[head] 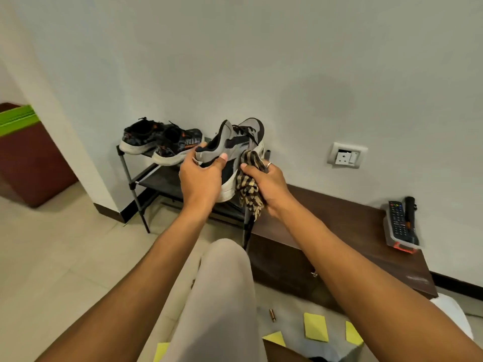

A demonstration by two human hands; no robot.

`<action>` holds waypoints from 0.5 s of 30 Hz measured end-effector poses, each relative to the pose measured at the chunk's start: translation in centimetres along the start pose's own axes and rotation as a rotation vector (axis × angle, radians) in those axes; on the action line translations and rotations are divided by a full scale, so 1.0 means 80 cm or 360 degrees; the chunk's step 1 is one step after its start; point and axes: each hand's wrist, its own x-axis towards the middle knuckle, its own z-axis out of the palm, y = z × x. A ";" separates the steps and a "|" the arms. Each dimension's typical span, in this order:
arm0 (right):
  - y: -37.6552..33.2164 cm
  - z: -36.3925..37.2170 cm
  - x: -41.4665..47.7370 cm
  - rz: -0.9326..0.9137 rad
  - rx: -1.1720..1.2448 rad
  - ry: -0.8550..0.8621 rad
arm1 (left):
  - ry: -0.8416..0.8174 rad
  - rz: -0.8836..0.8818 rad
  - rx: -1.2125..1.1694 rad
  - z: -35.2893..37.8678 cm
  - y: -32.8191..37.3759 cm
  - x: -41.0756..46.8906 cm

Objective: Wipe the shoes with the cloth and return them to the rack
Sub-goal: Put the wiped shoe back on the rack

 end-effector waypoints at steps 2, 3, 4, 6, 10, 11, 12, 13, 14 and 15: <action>-0.004 0.022 0.014 -0.0045 -0.0029 -0.0022 | 0.0047 0.0022 0.0003 -0.013 -0.001 0.023; -0.006 0.030 0.020 -0.0072 -0.0046 -0.0029 | 0.0062 0.0034 0.0011 -0.018 -0.002 0.035; -0.007 0.036 0.027 -0.0098 -0.0080 -0.0022 | 0.0076 0.0038 0.0026 -0.021 -0.004 0.045; -0.010 0.049 0.042 -0.0174 -0.0183 0.0011 | 0.0105 0.0051 0.0052 -0.028 -0.012 0.072; 0.012 0.055 0.085 -0.0209 -0.0301 0.0129 | 0.0178 0.0020 0.0155 -0.031 -0.041 0.114; 0.031 0.048 0.111 -0.0203 -0.0302 0.0132 | 0.0193 0.0014 0.0168 -0.025 -0.054 0.128; 0.037 0.047 0.120 -0.0190 -0.0336 0.0161 | 0.0211 0.0019 0.0173 -0.023 -0.061 0.137; 0.035 0.047 0.117 -0.0170 -0.0371 0.0184 | 0.0228 0.0035 0.0171 -0.022 -0.068 0.143; 0.030 0.047 0.114 -0.0149 -0.0384 0.0168 | 0.0230 0.0042 0.0169 -0.019 -0.075 0.151; 0.026 0.048 0.117 -0.0111 -0.0378 0.0161 | 0.0235 0.0041 0.0183 -0.013 -0.086 0.166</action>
